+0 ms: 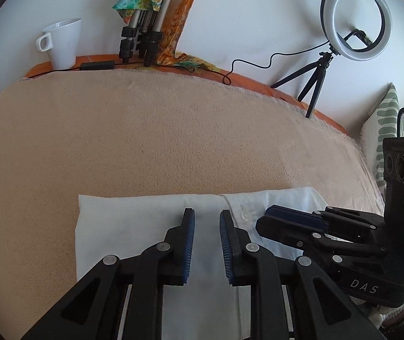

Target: Fold small clothes

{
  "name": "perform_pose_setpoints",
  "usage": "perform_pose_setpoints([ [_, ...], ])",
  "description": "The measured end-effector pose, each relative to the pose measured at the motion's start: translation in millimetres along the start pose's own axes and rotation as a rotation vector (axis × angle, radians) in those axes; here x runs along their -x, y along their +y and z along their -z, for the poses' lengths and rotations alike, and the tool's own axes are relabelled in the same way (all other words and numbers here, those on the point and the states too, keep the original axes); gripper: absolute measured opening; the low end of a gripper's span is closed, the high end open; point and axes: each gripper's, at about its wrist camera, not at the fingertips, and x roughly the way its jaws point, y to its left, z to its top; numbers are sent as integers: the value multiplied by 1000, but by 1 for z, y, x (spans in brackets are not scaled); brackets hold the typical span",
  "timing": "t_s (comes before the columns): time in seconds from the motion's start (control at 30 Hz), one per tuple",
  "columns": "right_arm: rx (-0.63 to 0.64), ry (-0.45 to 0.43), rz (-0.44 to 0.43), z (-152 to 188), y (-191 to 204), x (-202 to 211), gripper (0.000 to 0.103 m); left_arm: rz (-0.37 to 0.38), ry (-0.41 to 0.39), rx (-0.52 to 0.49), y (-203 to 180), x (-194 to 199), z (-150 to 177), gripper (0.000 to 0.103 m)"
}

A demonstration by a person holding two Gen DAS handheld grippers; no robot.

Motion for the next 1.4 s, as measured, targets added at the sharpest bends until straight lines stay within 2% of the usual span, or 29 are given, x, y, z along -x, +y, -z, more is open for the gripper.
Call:
perform_pose_setpoints([
  [0.17, -13, 80, 3, 4, -7, -21, 13, 26, 32, 26, 13, -13, 4, 15],
  [0.27, -12, 84, -3, 5, -8, -20, 12, 38, 26, 51, 16, -4, 1, 13],
  [0.37, -45, 52, -24, 3, -12, -3, 12, -13, -56, 70, 23, 22, -2, 14],
  [0.43, -70, 4, -2, 1, -23, 14, 16, -31, -83, 95, 34, 32, -4, 18],
  [0.57, -190, -10, 35, 3, -60, 27, 16, -55, -60, 145, 57, 27, 1, 17],
  [0.67, -231, 3, 45, 8, -75, 25, 16, -85, -36, 131, 60, 18, 5, 17],
  [0.73, -211, 16, 71, 12, -76, 21, 16, -118, -29, 92, 57, 12, 9, 20],
  [0.8, -166, 18, 120, 13, -72, 18, 6, -146, -34, 60, 55, 11, 11, 20],
  [0.87, -122, 19, 182, 12, -70, 19, 4, -191, -39, 45, 56, 17, 12, 21],
  [0.93, -87, 11, 270, 10, -72, 24, 5, -261, -51, 39, 64, 25, 16, 22],
  [0.97, -86, 2, 329, 9, -75, 30, 12, -264, -53, 57, 71, 31, 18, 22],
  [1.0, -100, -11, 339, 8, -80, 37, 13, -257, -60, 81, 79, 38, 20, 21],
  [1.07, -153, -30, 285, 8, -90, 54, 13, -253, -78, 116, 89, 53, 25, 21],
  [1.13, -179, -52, 246, 11, -94, 71, 17, -223, -99, 146, 96, 68, 31, 30],
  [1.2, -193, -70, 222, 18, -93, 84, 29, -184, -105, 184, 99, 82, 38, 35],
  [1.3, -228, -79, 137, 29, -88, 97, 41, -87, -119, 263, 100, 98, 49, 43],
  [1.33, -237, -80, 115, 33, -86, 100, 44, -55, -123, 282, 99, 102, 52, 48],
  [1.4, -255, -78, 73, 42, -82, 103, 48, -4, -116, 301, 95, 106, 59, 52],
])
